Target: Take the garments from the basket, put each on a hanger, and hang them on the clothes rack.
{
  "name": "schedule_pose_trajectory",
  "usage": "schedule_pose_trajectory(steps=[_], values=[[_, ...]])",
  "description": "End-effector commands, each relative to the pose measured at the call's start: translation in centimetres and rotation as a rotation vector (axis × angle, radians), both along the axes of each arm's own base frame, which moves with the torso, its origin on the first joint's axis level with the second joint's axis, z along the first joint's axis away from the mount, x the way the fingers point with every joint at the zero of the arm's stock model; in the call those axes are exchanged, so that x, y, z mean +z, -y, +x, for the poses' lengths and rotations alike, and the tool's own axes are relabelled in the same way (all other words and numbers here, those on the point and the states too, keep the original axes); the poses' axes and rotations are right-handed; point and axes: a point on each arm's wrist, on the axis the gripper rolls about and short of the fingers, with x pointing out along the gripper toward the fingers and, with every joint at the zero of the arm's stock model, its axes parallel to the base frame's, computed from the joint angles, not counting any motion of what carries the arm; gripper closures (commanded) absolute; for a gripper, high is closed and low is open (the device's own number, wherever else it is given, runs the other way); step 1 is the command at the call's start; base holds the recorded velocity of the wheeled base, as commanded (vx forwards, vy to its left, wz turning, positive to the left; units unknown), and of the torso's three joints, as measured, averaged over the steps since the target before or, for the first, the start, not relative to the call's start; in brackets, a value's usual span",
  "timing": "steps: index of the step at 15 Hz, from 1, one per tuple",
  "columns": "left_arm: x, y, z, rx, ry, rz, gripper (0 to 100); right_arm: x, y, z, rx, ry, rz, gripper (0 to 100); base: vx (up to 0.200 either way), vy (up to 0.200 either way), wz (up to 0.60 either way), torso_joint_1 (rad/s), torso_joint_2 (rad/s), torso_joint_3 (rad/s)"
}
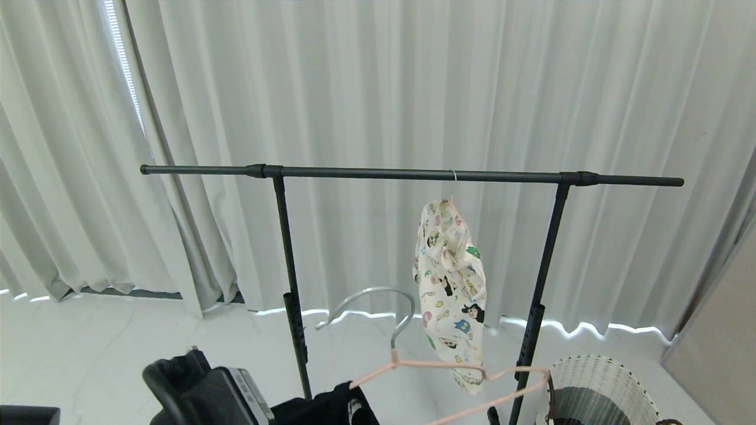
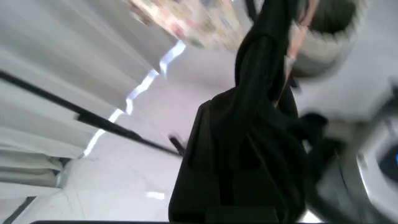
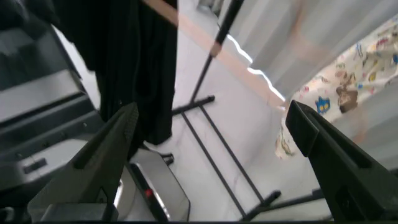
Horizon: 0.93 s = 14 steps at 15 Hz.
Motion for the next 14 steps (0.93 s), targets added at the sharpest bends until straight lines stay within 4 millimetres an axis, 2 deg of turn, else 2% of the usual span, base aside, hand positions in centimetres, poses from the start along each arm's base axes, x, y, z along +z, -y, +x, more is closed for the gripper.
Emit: schedule_pose_trajectory(steps=[1,7,9,14], values=[[0.7,0.2,0.5,0.05,0.029,-0.019,100,-1.0,-0.9,0.8,-0.041,-0.008,-0.06,0,0.0,0.0,0.0,0.0,0.0,0.0],[2.6,0.7,1.4,0.128,0.113,-0.14,100,-1.7,-5.1,2.2,-0.12,-0.057,-0.076,0,0.0,0.0,0.0,0.0,0.0,0.0],[2.9,0.5,1.3,0.144,0.13,-0.155,100,-1.2,-7.5,3.3,-0.172,-0.058,-0.037,0,0.0,0.0,0.0,0.0,0.0,0.0],[4.2,0.9,1.6,0.174,0.154,-0.2,100,0.8,-10.5,6.5,-0.307,-0.031,0.064,0,0.0,0.0,0.0,0.0,0.0,0.0]])
